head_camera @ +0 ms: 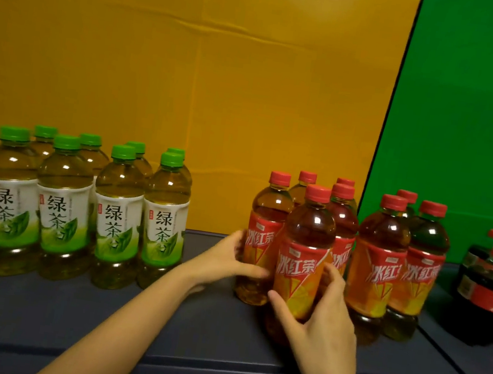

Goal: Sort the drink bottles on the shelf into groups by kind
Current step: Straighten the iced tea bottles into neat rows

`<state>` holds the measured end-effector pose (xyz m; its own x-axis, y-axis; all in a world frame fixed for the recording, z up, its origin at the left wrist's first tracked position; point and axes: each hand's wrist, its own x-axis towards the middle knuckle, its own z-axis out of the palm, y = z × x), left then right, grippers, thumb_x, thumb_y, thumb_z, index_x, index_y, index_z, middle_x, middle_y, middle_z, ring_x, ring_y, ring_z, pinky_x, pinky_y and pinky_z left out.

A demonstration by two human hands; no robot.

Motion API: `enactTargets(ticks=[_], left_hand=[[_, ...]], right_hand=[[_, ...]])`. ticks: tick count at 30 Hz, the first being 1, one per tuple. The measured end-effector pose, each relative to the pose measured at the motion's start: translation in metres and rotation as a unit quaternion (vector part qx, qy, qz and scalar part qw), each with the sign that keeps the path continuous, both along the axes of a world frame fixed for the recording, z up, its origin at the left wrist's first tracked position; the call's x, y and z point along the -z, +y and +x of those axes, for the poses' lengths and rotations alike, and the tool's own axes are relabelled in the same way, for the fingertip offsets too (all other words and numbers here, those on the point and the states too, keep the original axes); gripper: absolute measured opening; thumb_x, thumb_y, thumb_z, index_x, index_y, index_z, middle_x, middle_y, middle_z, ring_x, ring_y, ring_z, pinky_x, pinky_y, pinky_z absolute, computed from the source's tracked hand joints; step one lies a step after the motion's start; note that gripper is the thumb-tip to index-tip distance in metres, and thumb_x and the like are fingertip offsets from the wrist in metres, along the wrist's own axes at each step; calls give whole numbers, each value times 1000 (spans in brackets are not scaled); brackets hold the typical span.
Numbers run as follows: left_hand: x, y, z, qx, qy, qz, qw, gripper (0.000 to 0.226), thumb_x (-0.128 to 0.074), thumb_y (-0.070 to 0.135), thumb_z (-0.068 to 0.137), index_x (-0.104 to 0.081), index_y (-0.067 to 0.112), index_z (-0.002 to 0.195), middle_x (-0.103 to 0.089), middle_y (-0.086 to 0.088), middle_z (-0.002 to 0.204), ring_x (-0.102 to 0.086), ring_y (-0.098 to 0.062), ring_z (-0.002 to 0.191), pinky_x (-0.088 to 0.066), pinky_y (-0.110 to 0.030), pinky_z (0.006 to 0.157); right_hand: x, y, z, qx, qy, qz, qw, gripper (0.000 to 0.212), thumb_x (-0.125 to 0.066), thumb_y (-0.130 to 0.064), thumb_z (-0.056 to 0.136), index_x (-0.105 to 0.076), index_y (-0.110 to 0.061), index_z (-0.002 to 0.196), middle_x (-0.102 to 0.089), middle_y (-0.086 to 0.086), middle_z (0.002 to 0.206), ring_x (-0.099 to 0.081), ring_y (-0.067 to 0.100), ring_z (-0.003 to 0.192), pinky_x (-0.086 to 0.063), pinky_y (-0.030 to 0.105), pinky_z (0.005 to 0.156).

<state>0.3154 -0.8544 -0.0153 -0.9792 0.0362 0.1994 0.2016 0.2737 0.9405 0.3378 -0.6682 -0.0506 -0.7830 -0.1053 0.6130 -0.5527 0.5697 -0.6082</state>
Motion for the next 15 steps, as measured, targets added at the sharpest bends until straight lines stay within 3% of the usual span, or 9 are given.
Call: enactTargets(ticks=[4,7,10,15], left_hand=[[6,4,-6,-15,7,2,1000,53,-72,2,74,-49,31,112,-62,14,108,-61,8,93,-50,-11,72],[8,5,-5,-47,32,-6,998,56,-73,5,74,-47,22,121,-62,9,111,-60,0,101,-51,-12,73],[11,2,-2,-91,60,-8,994,59,-77,8,71,-48,19,122,-64,6,110,-62,1,97,-52,-15,74],[16,-11,1,-181,69,-31,981,70,-83,28,63,-47,20,122,-62,-1,119,-60,-15,107,-49,-42,95]], right_hand=[[2,3,-4,-22,-7,-2,1000,90,-67,-60,66,-19,-28,136,-50,-5,133,-51,14,119,-46,29,90],[1,5,-4,-35,-9,0,999,89,-65,-60,68,-18,-29,137,-51,-6,132,-52,14,118,-47,31,92],[0,4,-5,-56,-15,-2,998,88,-63,-59,71,-18,-28,140,-51,-6,132,-53,15,119,-47,32,94],[-5,-8,-9,-115,-35,-9,993,83,-63,-51,77,-19,-23,141,-46,-8,136,-46,12,124,-40,27,98]])
